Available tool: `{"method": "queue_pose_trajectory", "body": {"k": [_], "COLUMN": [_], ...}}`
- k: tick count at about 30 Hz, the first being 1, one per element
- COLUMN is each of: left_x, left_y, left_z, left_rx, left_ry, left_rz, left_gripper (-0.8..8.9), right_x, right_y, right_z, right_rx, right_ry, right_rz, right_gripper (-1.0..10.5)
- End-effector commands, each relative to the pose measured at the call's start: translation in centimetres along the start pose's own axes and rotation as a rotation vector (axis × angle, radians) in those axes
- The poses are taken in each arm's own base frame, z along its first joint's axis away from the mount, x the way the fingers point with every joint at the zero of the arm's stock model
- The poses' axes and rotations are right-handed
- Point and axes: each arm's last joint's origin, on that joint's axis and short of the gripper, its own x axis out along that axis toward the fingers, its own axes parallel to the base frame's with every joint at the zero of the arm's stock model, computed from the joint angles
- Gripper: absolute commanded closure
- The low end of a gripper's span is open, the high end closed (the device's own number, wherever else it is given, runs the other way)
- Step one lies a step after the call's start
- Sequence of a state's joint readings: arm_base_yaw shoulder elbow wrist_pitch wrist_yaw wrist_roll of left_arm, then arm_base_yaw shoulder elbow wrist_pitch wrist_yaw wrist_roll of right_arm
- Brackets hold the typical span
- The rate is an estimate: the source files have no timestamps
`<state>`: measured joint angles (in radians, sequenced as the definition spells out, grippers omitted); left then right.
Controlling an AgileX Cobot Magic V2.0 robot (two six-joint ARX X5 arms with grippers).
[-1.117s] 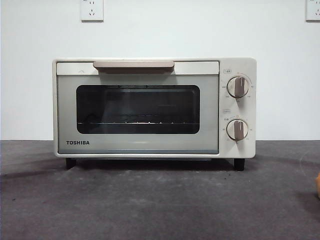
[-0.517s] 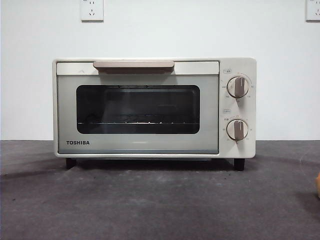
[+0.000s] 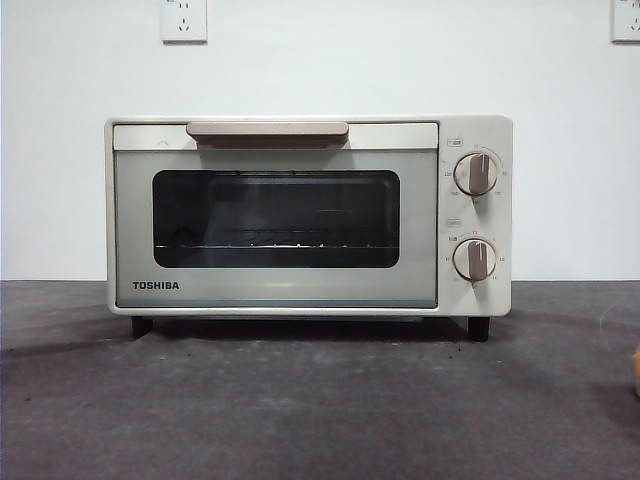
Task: The left arm flap open the oven, the right arm pick bread and place it into oven, the left arm flap close the oven
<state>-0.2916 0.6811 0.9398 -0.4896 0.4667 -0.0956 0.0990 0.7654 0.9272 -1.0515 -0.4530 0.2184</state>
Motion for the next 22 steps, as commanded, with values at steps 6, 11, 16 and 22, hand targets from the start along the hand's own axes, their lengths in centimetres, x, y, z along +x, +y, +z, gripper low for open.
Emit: {"method": "queue_pose_trajectory", "body": {"k": [6, 11, 16, 22], "left_x": [-0.1, -0.1, -0.1, -0.1], "left_y": [-0.3, -0.4, -0.4, -0.4], "left_z": [0.6, 0.2, 0.0, -0.1], "left_rx": [0.009, -0.005, -0.012, -0.018], "left_ry": [-0.014, 0.018, 0.035, 0.049], "left_rz": [-0.015, -0.017, -0.016, -0.019], "left_gripper": [2.82, 2.83, 2.83, 2.83], "right_x": [4.7, 8.2, 11.2, 13.7], "right_y": [-1.1, -1.8, -2.5, -3.4], "right_z": [0.3, -0.3, -0.6, -0.4], "right_rx": [0.039, 0.059, 0.051, 0.061], "right_ry": [0.225, 0.312, 0.336, 0.391], "right_rz": [-0.183, -0.267, -0.316, -0.361], "right_gripper": [4.0, 4.0, 4.1, 4.1]}}
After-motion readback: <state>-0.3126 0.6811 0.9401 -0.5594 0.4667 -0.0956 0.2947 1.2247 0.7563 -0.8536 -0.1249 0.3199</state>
